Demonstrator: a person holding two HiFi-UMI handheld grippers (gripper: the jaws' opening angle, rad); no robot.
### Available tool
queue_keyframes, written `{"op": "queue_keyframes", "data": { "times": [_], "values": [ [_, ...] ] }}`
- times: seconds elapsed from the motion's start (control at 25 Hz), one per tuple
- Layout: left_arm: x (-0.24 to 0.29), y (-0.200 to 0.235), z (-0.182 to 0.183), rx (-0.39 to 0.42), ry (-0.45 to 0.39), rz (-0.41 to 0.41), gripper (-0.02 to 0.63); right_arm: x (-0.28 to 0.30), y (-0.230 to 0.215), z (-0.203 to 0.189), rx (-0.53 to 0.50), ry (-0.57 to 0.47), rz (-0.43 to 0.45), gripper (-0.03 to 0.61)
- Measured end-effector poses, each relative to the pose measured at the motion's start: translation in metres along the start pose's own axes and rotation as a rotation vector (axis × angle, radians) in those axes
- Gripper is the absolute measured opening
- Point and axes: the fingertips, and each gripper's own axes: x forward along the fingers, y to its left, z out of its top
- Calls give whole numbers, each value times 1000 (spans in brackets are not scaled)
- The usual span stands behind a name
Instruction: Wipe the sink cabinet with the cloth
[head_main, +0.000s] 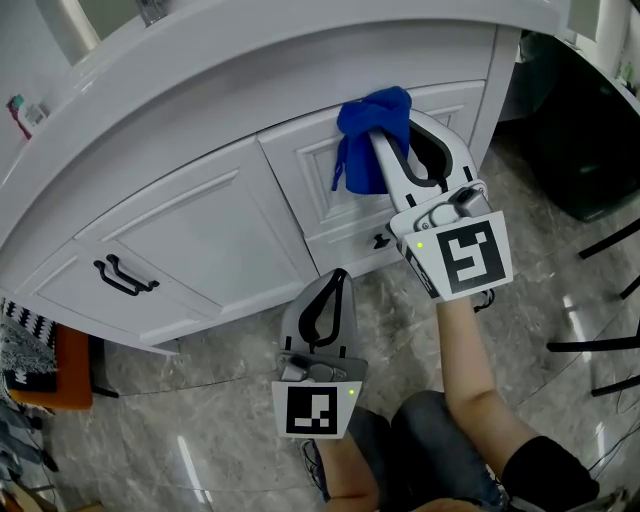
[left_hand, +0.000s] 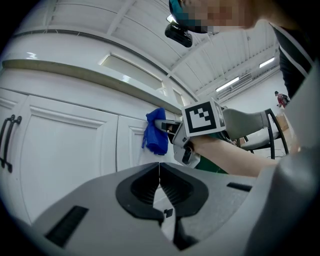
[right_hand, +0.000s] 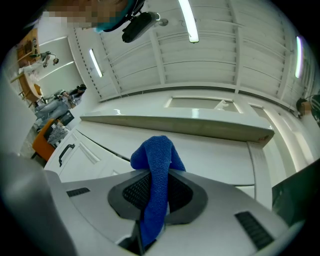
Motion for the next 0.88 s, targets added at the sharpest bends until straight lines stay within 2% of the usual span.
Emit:
{"op": "queue_keyframes", "data": {
  "times": [0.88],
  "values": [
    [1,-5,1,0,1,-11,6,-15,-42,-11,-20,25,-90,60]
  ]
}}
